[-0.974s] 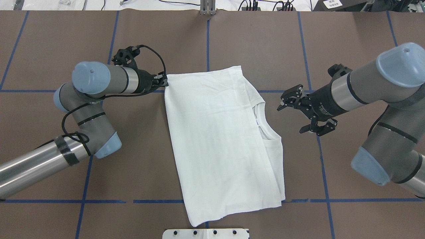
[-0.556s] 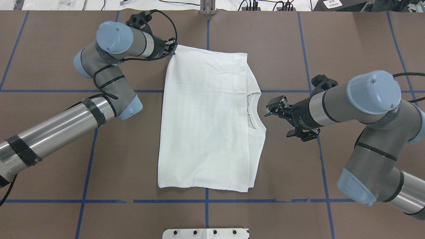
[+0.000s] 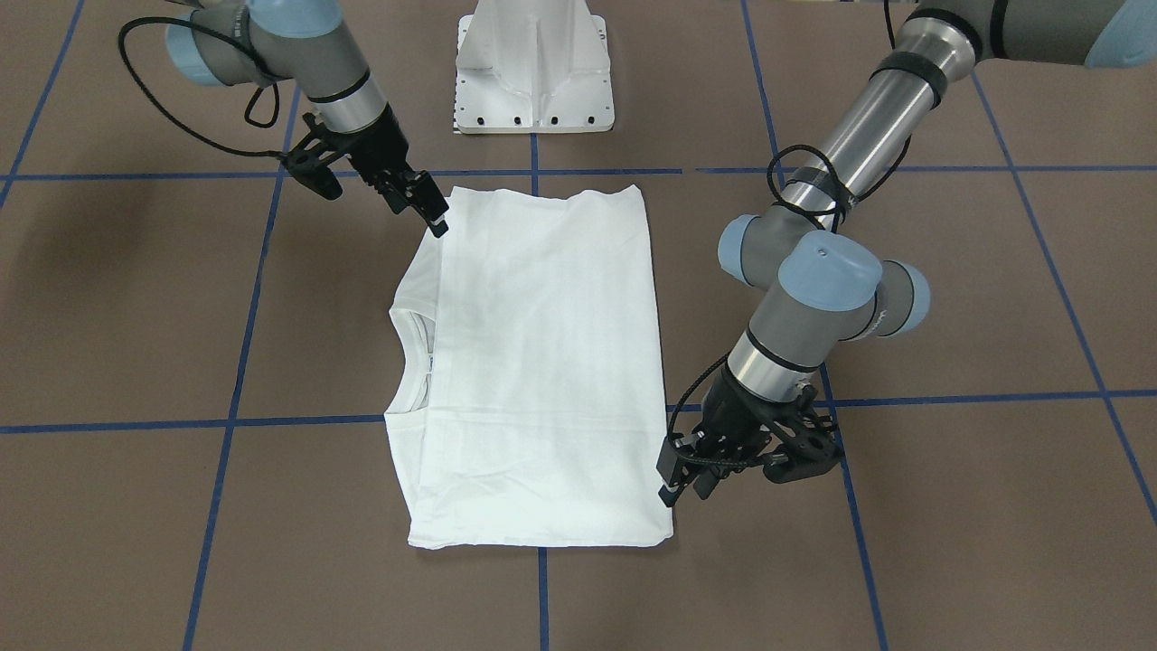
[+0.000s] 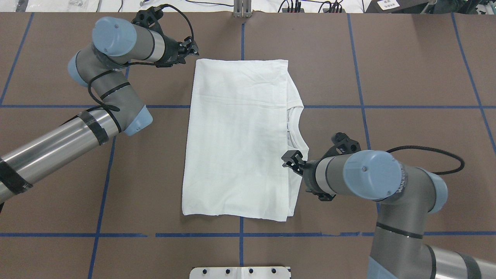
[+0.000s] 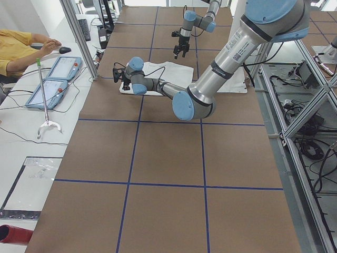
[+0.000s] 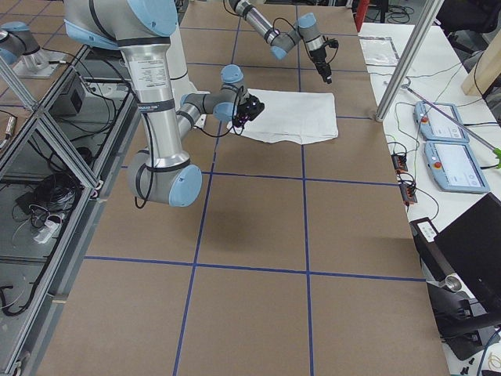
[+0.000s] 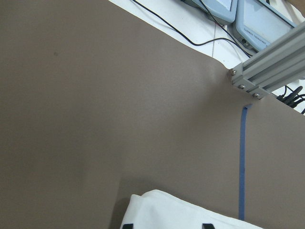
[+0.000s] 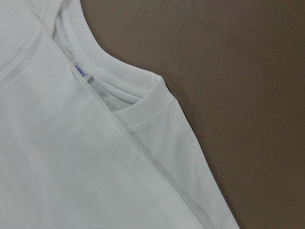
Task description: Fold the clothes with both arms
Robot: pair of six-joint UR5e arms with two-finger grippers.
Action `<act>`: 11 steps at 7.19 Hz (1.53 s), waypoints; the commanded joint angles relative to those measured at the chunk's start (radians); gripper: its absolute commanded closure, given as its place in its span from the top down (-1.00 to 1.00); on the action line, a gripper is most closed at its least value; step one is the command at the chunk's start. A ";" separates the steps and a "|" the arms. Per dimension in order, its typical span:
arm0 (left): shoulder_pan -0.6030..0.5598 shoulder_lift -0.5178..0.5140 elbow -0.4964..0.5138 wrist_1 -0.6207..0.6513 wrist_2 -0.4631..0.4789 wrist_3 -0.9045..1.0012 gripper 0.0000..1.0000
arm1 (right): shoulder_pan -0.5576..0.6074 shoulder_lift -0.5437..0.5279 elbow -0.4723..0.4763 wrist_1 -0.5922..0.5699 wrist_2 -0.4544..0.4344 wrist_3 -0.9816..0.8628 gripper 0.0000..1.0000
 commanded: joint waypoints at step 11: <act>-0.003 0.052 -0.072 -0.003 -0.026 -0.004 0.29 | -0.143 0.100 -0.062 -0.229 -0.124 0.184 0.79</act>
